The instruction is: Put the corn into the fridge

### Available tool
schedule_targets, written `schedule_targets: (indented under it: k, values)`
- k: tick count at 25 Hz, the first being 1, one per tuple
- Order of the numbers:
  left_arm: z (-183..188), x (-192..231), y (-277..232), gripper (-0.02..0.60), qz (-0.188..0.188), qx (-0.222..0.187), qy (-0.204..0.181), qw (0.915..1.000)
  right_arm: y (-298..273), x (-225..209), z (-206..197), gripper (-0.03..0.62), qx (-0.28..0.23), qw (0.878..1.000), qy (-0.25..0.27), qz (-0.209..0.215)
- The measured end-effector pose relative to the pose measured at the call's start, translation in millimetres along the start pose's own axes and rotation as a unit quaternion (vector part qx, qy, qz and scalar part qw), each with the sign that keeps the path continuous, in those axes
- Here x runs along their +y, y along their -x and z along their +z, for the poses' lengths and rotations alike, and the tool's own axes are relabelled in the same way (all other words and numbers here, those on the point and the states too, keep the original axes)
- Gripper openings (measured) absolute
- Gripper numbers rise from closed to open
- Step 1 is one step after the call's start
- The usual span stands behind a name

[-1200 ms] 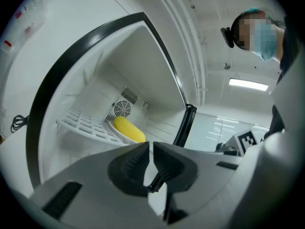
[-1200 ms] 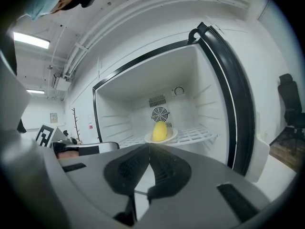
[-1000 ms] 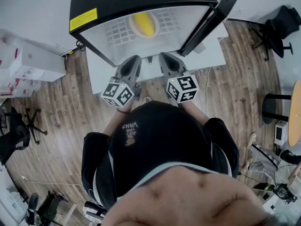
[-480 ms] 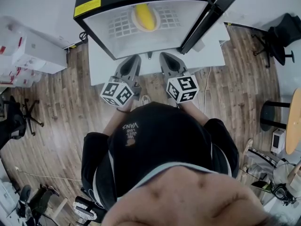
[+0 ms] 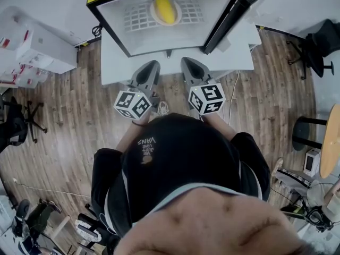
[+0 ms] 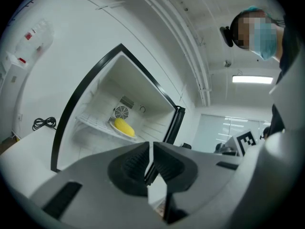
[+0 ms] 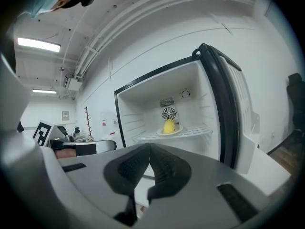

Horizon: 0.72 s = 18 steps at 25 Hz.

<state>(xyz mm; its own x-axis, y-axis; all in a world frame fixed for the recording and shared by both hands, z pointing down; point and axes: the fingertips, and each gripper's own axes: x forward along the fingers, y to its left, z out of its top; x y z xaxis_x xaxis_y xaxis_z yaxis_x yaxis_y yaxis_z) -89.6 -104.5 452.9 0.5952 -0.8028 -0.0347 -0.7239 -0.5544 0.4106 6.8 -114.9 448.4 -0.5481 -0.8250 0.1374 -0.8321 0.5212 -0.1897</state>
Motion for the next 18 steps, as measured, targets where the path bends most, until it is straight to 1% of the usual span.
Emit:
schedule_targets:
  k: [10, 18]
  values:
    - [-11.3, -14.0, 22.0, 0.035, 0.009, 0.003, 0.004, 0.9999, 20.7, 12.2, -12.6, 0.014, 0.010, 1.000, -0.002, 0.006]
    - [-16.3, -17.3, 25.8, 0.035, 0.013, 0.002, 0.011, 0.9999, 27.3, 14.7, -18.3, 0.012, 0.017, 1.000, 0.004, 0.010]
